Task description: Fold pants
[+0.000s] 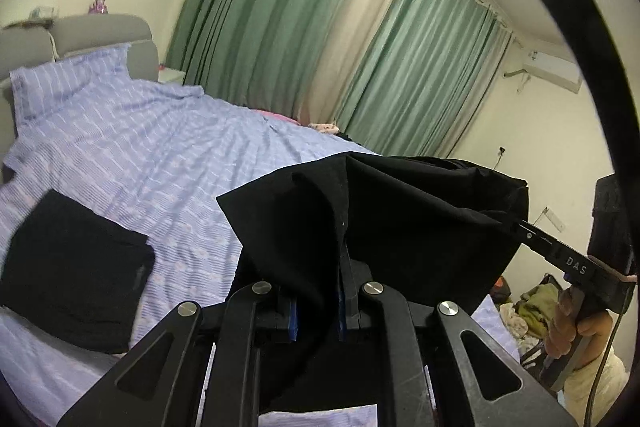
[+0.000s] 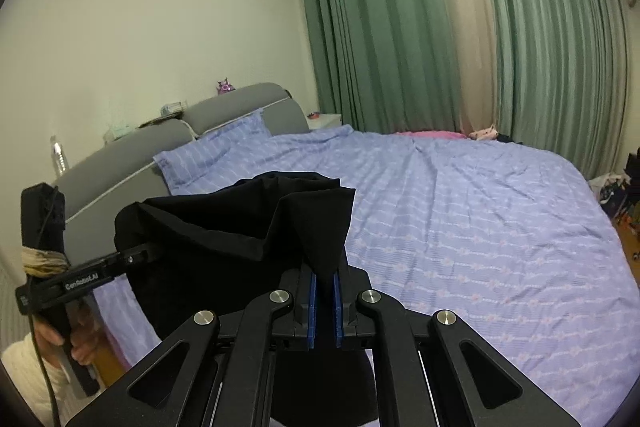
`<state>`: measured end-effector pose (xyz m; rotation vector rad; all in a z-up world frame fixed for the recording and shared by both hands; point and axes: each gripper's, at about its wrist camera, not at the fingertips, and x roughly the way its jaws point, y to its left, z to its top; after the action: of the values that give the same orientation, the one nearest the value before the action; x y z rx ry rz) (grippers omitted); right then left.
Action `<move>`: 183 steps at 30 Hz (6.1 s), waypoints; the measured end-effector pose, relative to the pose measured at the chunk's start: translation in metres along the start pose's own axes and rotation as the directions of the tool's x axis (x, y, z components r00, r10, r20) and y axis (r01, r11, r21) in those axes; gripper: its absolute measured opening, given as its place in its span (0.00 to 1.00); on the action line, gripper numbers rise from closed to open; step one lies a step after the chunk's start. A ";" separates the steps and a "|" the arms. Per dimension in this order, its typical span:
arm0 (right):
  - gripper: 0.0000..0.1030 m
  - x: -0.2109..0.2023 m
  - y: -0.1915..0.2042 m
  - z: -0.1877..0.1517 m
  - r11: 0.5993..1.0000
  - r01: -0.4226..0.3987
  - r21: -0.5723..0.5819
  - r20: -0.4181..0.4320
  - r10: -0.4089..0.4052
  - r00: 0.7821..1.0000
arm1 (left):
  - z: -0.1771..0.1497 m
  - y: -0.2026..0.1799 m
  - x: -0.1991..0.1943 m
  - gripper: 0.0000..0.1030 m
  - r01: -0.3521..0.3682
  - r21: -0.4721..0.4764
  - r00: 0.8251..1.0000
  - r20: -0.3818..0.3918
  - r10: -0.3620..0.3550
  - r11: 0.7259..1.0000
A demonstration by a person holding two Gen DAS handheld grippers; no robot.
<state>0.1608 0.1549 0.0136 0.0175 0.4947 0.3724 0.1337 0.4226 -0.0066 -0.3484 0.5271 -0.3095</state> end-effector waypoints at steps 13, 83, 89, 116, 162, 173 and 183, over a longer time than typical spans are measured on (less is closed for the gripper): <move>0.07 -0.033 0.043 0.000 0.994 -0.109 -0.030 0.042 0.110 0.993 | -0.004 -0.006 -0.085 0.14 -0.119 0.019 0.990 0.077 0.117 0.993; 0.09 0.465 0.225 -0.044 0.952 0.120 0.282 -0.503 0.040 0.863 | 0.062 0.481 0.164 0.22 -0.126 0.235 0.858 -0.462 0.225 0.964; 0.51 0.501 0.201 -0.051 0.925 0.279 0.259 -0.538 -0.102 0.837 | 0.073 0.517 0.185 0.30 -0.302 0.216 0.823 -0.433 0.368 0.929; 0.32 0.554 0.226 -0.038 0.961 0.210 0.183 -0.497 -0.094 0.863 | 0.038 0.466 0.136 0.42 -0.233 0.270 0.878 -0.354 0.322 0.934; 0.96 -0.151 0.071 -0.096 0.959 0.253 0.125 -0.157 -0.232 0.960 | -0.111 -0.054 -0.110 1.00 -0.288 0.229 0.939 -0.121 0.321 0.930; 0.96 -0.182 0.069 -0.100 0.943 0.305 0.131 -0.134 -0.288 0.948 | -0.120 -0.082 -0.120 1.00 -0.247 0.261 0.953 -0.107 0.282 0.933; 0.96 -0.190 0.074 -0.096 0.925 0.350 0.149 -0.129 -0.333 0.934 | -0.105 -0.088 -0.119 1.00 -0.212 0.309 0.965 -0.086 0.249 0.927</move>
<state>-0.0644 0.1499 0.0238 0.0762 0.6173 -0.0133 -0.0374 0.3627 -0.0055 0.0275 0.6282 -0.1782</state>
